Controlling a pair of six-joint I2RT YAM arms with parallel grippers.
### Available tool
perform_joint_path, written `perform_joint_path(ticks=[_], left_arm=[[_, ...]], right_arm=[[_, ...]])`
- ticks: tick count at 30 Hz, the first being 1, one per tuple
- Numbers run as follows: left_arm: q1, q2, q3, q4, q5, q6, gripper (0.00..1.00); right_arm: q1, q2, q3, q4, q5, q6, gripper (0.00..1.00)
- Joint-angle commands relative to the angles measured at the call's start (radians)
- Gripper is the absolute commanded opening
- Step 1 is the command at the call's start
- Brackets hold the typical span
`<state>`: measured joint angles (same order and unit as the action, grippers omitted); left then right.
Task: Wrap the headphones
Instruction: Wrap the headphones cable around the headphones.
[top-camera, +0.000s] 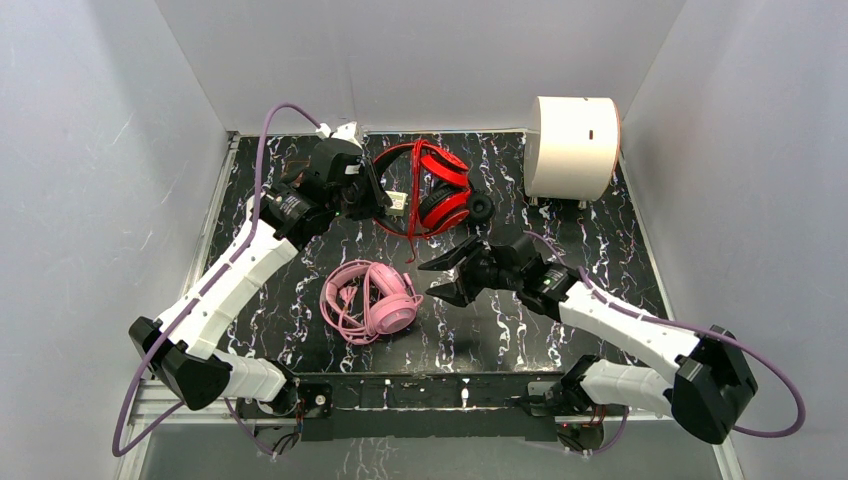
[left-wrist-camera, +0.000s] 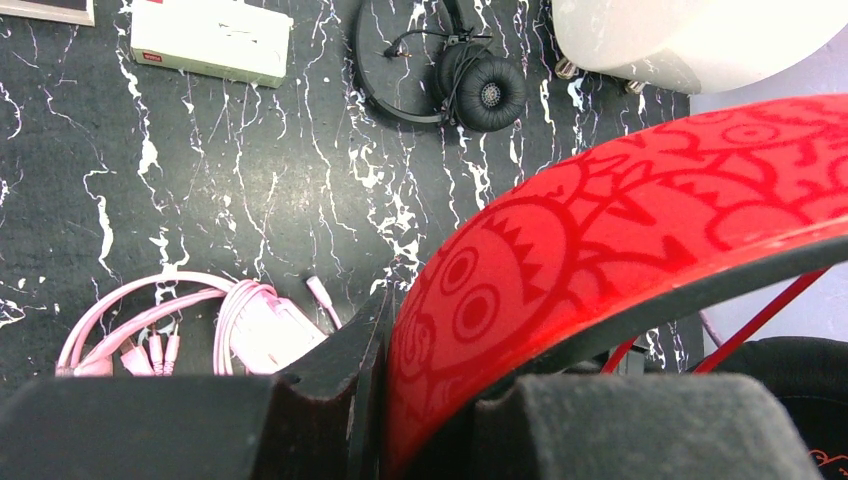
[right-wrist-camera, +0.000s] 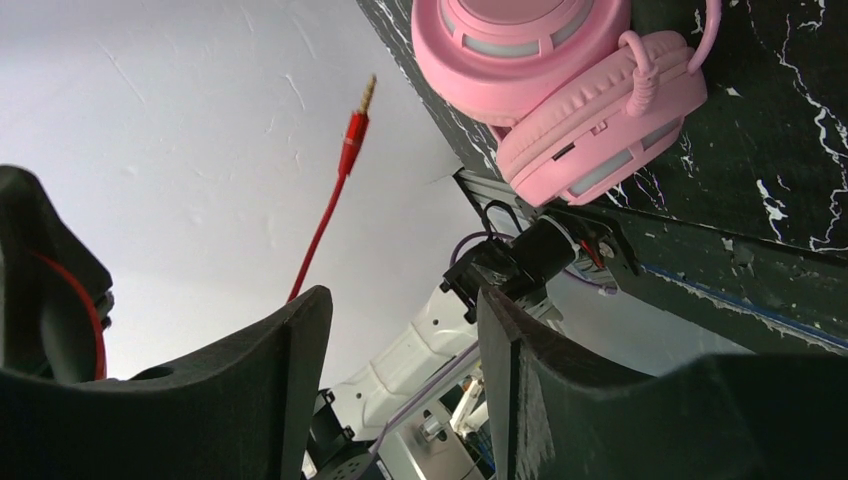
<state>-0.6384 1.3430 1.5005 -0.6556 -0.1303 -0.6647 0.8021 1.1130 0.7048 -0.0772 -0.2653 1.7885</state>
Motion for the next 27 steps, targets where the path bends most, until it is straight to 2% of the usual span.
perform_joint_path(ticks=[1,8,12,16,19,21,23,27], left_arm=[[0.002,-0.034,0.015,0.055,0.013,-0.004,0.0],[0.002,-0.03,0.017,0.057,0.02,0.0,0.0],[0.002,-0.029,0.007,0.068,0.032,-0.005,0.0],[0.002,-0.03,-0.002,0.079,0.039,-0.011,0.0],[0.002,-0.034,-0.002,0.077,0.038,-0.01,0.0],[0.003,-0.037,-0.003,0.078,0.037,-0.009,0.0],[0.002,-0.039,-0.001,0.078,0.038,-0.009,0.0],[0.003,-0.039,0.002,0.076,0.038,-0.004,0.0]], right_arm=[[0.015,0.041,0.023,0.123,-0.01,0.045,0.63],[0.016,0.029,0.011,0.105,0.057,0.082,0.68],[0.02,0.035,0.015,0.121,0.039,0.087,0.68],[0.023,0.059,0.019,0.175,0.024,0.097,0.63],[0.029,0.079,0.038,0.193,0.024,0.095,0.51],[0.03,0.09,0.045,0.207,0.025,0.099,0.49],[0.034,0.104,0.05,0.233,0.017,0.102,0.49],[0.044,0.125,0.063,0.251,-0.002,0.108,0.57]])
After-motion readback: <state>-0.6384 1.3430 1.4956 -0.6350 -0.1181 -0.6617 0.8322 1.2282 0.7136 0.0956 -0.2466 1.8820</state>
